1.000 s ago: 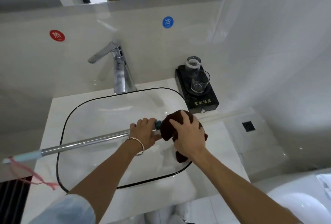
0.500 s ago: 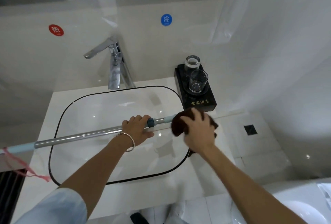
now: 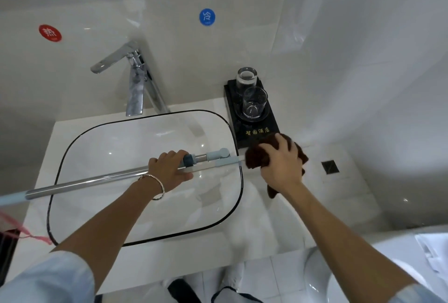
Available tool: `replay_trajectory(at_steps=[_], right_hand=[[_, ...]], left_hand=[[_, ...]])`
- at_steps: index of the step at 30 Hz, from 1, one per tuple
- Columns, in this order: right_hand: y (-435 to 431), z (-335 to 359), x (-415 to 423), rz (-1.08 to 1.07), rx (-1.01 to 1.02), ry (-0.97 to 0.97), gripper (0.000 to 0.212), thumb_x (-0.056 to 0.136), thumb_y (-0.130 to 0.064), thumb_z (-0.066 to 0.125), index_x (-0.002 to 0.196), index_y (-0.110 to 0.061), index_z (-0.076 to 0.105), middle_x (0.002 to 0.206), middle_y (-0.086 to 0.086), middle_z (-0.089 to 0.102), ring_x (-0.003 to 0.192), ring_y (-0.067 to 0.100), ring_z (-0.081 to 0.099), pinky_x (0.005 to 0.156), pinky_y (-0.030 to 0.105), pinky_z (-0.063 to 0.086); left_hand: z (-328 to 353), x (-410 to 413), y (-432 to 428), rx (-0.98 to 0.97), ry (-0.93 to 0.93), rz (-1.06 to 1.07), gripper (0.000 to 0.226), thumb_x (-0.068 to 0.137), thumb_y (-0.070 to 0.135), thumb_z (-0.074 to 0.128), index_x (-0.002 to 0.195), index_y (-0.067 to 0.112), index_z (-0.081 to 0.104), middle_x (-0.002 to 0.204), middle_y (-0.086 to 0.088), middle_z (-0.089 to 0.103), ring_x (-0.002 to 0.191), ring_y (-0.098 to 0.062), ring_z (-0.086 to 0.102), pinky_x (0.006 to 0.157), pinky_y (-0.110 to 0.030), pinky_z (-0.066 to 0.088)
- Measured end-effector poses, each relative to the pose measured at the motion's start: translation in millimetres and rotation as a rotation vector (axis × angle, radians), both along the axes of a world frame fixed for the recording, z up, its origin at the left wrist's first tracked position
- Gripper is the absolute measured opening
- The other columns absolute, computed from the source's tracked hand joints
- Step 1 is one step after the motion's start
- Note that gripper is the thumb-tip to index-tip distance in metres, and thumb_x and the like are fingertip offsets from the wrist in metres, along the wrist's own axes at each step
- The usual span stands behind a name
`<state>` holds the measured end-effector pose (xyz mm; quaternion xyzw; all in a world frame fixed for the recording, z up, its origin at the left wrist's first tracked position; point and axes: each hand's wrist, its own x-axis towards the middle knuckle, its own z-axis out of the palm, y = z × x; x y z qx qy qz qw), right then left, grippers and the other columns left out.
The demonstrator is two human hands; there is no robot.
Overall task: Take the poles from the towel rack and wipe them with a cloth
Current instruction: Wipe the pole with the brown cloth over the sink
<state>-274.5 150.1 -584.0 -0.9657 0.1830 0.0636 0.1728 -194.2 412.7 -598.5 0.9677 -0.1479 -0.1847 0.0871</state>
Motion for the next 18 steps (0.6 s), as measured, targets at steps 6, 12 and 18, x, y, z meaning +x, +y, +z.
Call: replay_trajectory(at_steps=[6, 12, 18], right_hand=[[14, -9, -8, 0.295, 0.046, -0.085, 0.062, 0.073, -0.015, 0.063, 0.131, -0.034, 0.054, 0.153, 0.004, 0.027, 0.136, 0.038, 0.028, 0.105, 0.053, 0.037], [-100, -1, 0, -0.192, -0.019, 0.048, 0.06, 0.077, -0.015, 0.059, 0.133, -0.035, 0.05, 0.152, 0.005, 0.026, 0.133, 0.04, 0.03, 0.106, 0.056, 0.033], [-27, 6, 11, -0.099, 0.083, 0.029, 0.056, 0.076, -0.012, 0.056, 0.129, -0.031, 0.055, 0.152, 0.006, 0.027, 0.137, 0.04, 0.02, 0.108, 0.056, 0.03]], left_hand=[[-3, -2, 2, -0.032, -0.009, 0.015, 0.044, 0.083, 0.043, 0.063, 0.122, 0.028, 0.048, 0.101, 0.005, 0.048, 0.102, -0.021, 0.048, 0.087, -0.036, 0.03], [-4, -2, 2, -0.04, -0.028, 0.006, 0.044, 0.084, 0.043, 0.062, 0.123, 0.029, 0.047, 0.107, 0.003, 0.053, 0.104, -0.02, 0.048, 0.09, -0.035, 0.031], [-5, -1, 1, -0.006, -0.038, -0.01, 0.044, 0.085, 0.045, 0.06, 0.123, 0.029, 0.046, 0.107, 0.004, 0.052, 0.103, -0.02, 0.048, 0.09, -0.036, 0.032]])
